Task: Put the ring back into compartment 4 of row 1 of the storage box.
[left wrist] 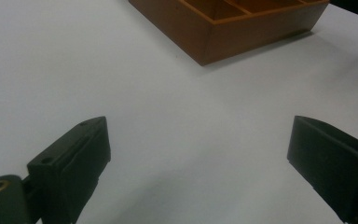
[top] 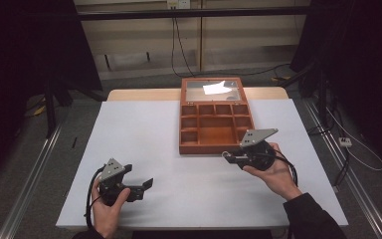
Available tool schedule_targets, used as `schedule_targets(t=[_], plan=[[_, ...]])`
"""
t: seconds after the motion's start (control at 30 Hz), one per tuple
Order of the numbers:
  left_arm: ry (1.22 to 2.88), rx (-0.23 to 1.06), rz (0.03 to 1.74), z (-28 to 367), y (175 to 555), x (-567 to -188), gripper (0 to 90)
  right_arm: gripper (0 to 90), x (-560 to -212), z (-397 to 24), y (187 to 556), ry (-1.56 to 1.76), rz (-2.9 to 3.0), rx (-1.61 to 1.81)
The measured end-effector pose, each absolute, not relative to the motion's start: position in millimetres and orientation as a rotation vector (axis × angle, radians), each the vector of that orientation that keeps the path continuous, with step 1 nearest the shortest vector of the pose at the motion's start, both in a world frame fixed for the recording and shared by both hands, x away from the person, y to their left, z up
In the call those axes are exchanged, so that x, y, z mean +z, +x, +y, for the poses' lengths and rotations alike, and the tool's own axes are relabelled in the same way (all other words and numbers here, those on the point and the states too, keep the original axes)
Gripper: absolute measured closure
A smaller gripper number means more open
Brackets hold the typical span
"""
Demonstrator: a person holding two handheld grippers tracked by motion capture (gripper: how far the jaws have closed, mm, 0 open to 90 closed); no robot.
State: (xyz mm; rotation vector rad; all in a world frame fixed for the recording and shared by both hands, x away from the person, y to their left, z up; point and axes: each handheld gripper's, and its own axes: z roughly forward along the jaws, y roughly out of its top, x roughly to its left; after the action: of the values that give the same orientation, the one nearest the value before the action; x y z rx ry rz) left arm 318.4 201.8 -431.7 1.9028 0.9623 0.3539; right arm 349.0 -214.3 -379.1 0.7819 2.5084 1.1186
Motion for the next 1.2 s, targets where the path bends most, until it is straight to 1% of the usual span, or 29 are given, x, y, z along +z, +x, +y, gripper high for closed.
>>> schedule_targets(t=[0.7,1.2], plan=[[1.904,0.353,0.963,202,319,-432,5.7,71.9,-357,-225,368,0.799,2.444,1.109],[1.901,0.354,0.968,202,319,-432,5.7,71.9,-348,-230,379,0.804,2.415,1.108]])
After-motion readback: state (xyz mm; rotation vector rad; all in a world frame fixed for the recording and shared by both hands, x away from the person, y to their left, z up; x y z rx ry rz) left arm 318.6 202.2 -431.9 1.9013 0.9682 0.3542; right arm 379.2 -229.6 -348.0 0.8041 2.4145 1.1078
